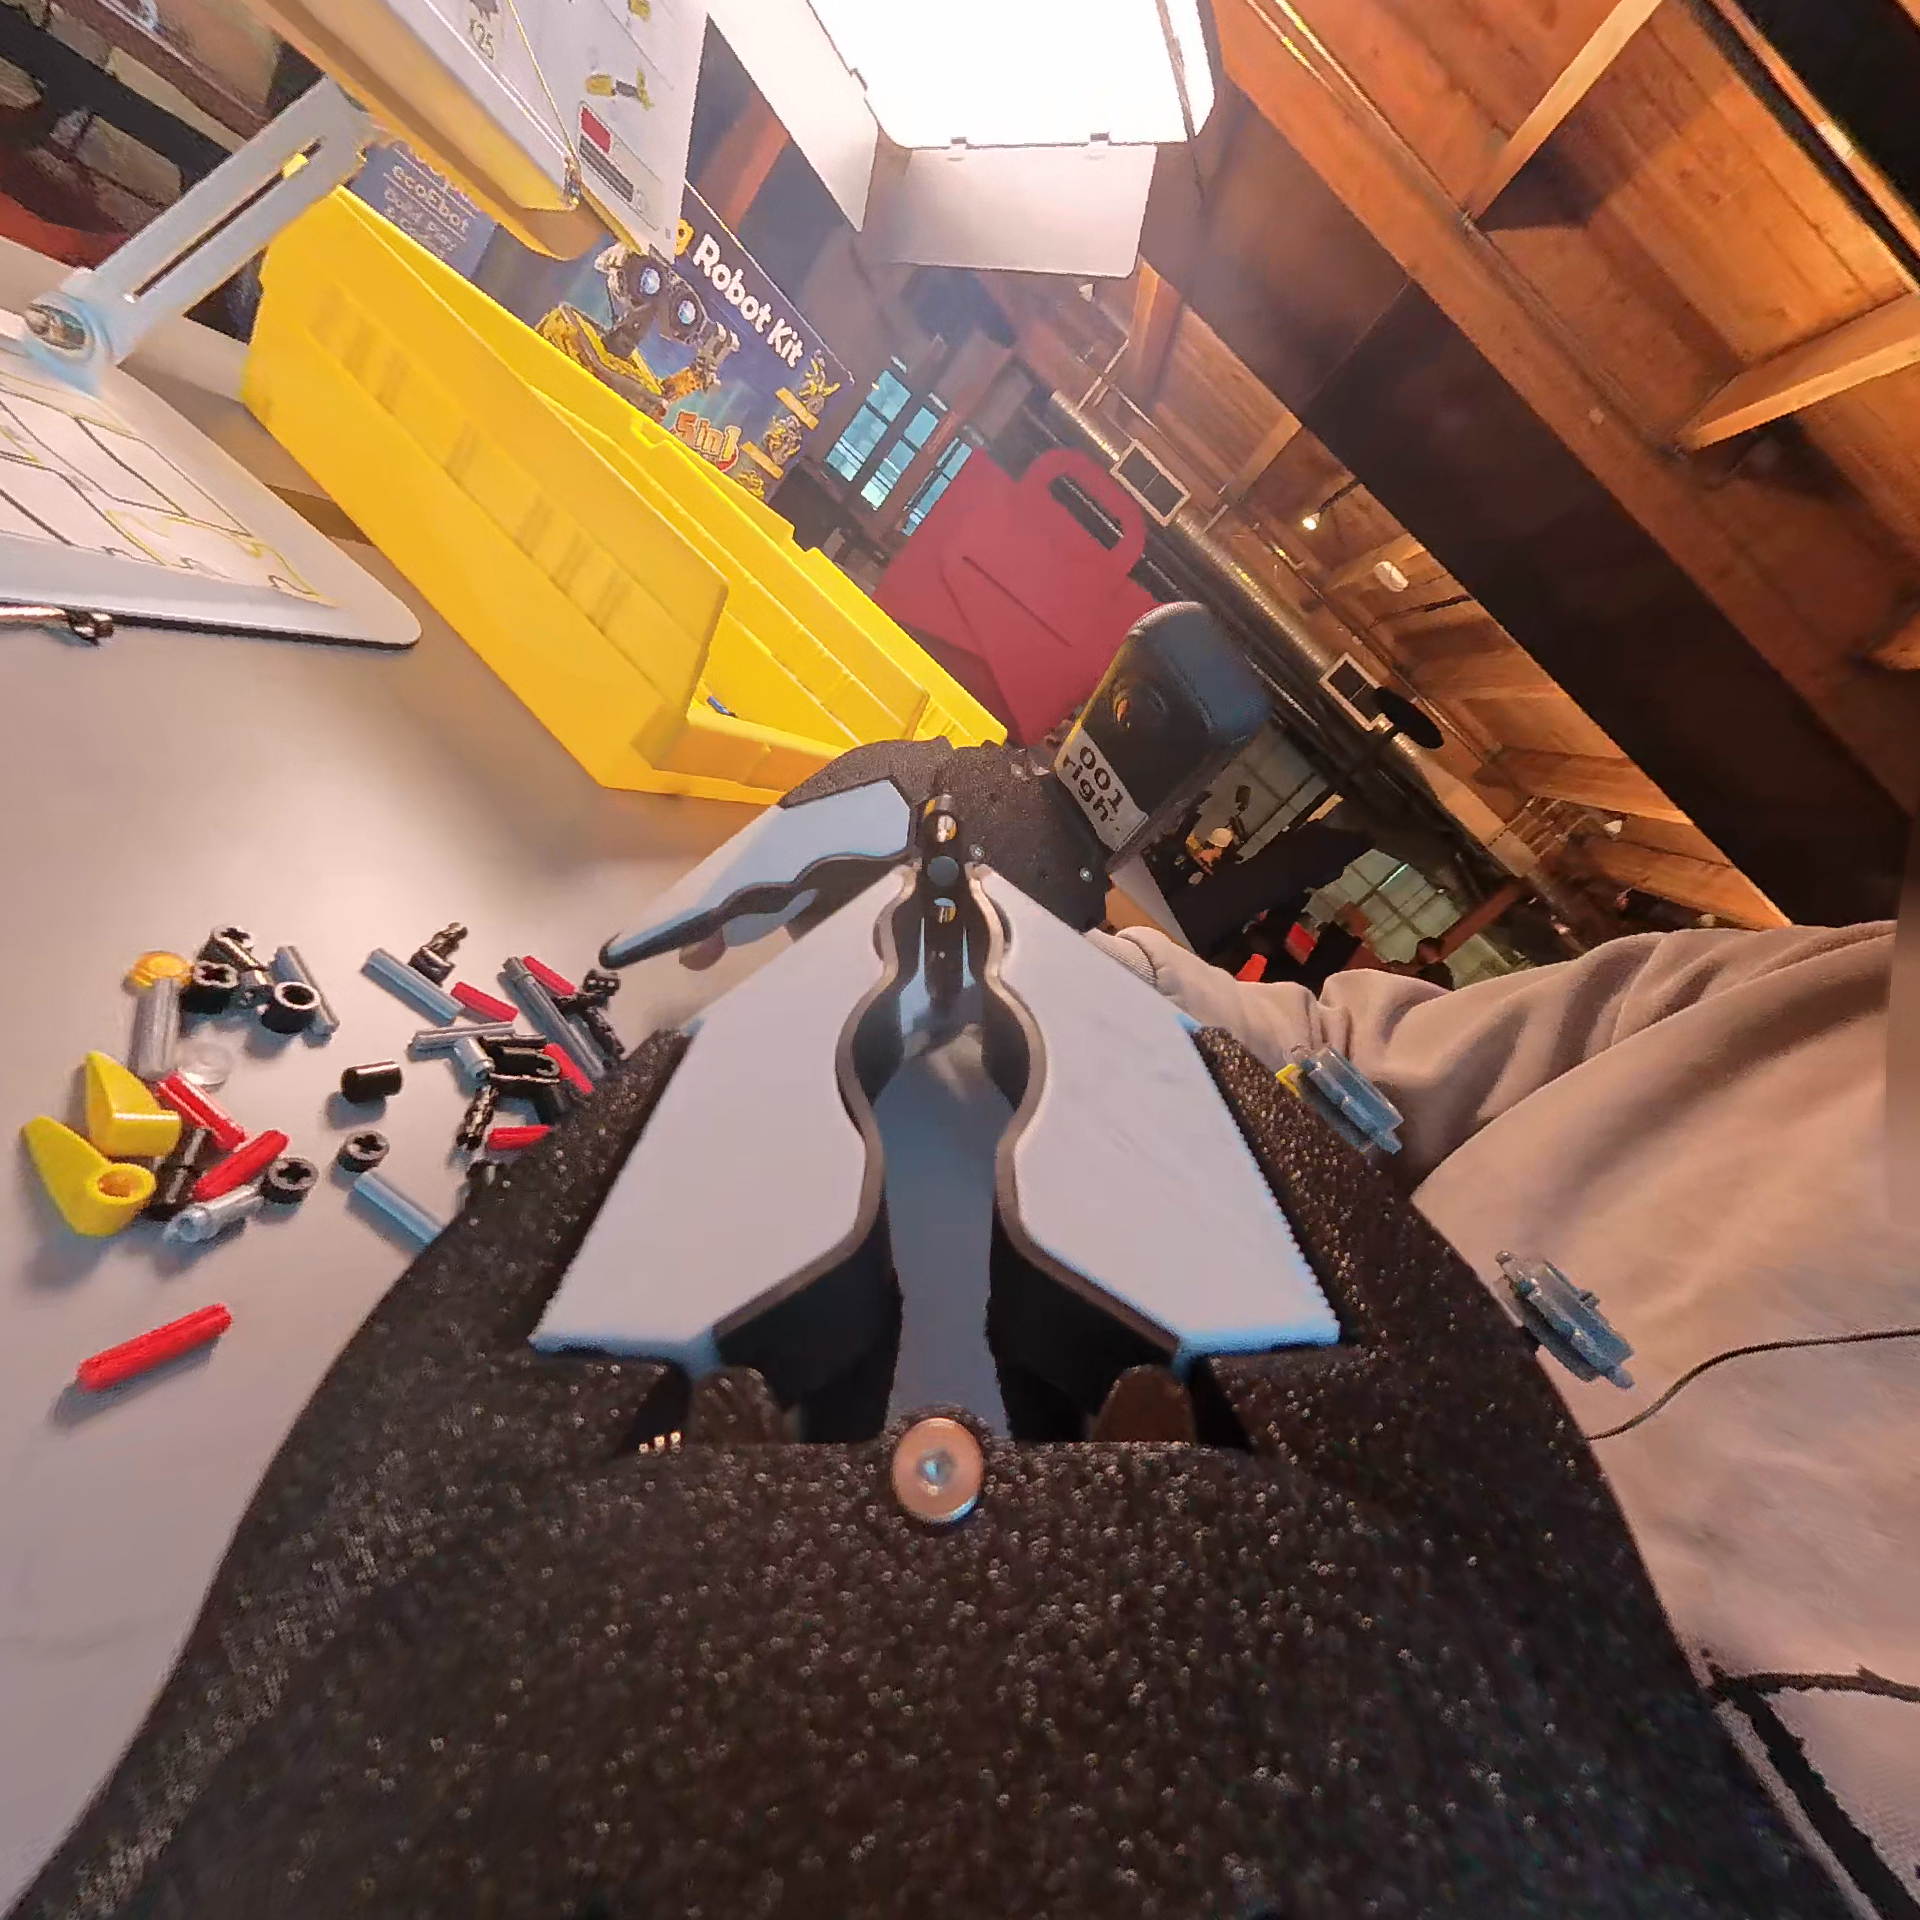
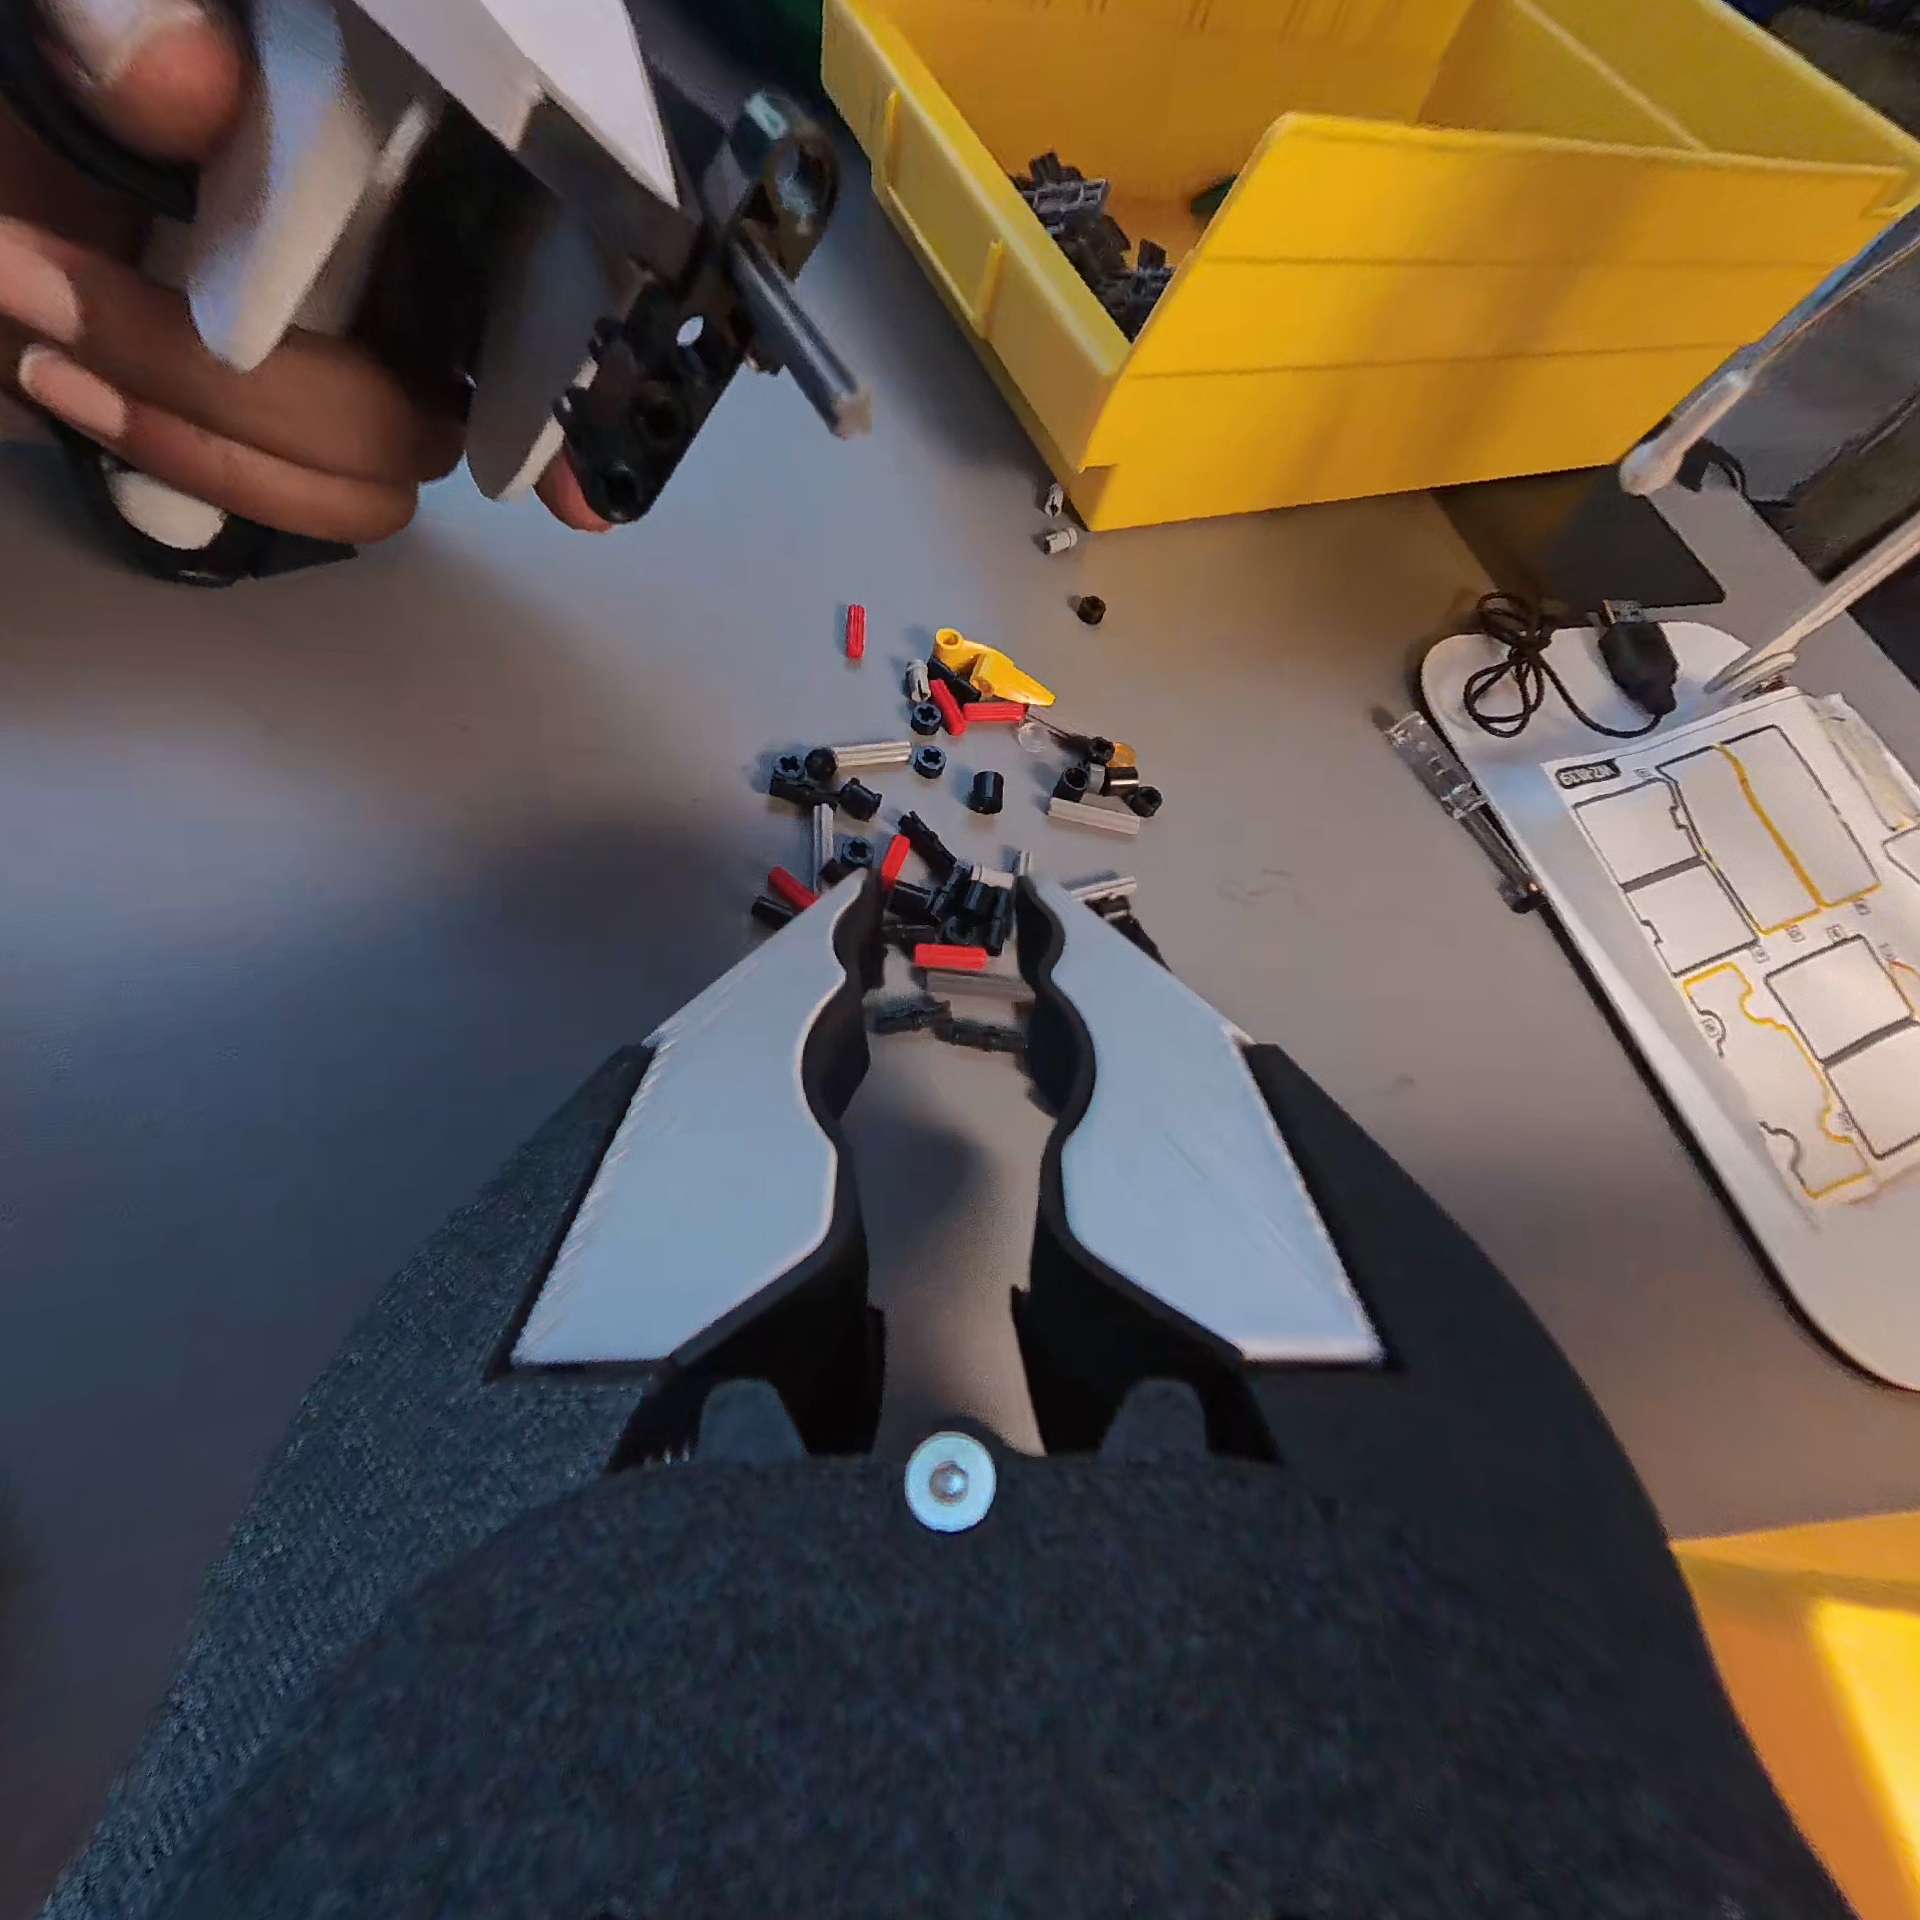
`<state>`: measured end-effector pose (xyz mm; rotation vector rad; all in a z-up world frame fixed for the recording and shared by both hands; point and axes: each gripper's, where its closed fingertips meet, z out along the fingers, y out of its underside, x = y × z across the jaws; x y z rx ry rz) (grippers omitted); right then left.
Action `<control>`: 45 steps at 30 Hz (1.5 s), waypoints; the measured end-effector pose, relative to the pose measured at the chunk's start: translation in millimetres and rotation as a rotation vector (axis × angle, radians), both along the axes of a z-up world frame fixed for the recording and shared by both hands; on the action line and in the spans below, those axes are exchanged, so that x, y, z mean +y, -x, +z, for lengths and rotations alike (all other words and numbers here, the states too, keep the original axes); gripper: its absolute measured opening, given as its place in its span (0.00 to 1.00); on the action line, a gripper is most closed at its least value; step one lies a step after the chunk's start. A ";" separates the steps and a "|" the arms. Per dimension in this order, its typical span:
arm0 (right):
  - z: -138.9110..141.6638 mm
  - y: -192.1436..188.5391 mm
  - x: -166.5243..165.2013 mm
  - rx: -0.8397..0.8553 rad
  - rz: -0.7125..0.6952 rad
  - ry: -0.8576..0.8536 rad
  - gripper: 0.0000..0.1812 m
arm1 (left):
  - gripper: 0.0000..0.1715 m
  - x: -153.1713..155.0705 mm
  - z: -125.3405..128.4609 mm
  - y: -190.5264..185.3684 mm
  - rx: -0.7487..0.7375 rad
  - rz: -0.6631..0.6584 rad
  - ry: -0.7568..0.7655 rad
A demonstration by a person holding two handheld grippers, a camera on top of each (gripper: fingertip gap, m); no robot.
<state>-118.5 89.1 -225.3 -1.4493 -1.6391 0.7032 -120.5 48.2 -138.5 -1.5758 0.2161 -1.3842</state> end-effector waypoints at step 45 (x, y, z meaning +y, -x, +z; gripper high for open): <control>90.8 -38.5 -71.7 0.346 0.351 0.385 0.04 | 0.04 -31.0 -7.1 -57.7 0.494 -0.049 -0.352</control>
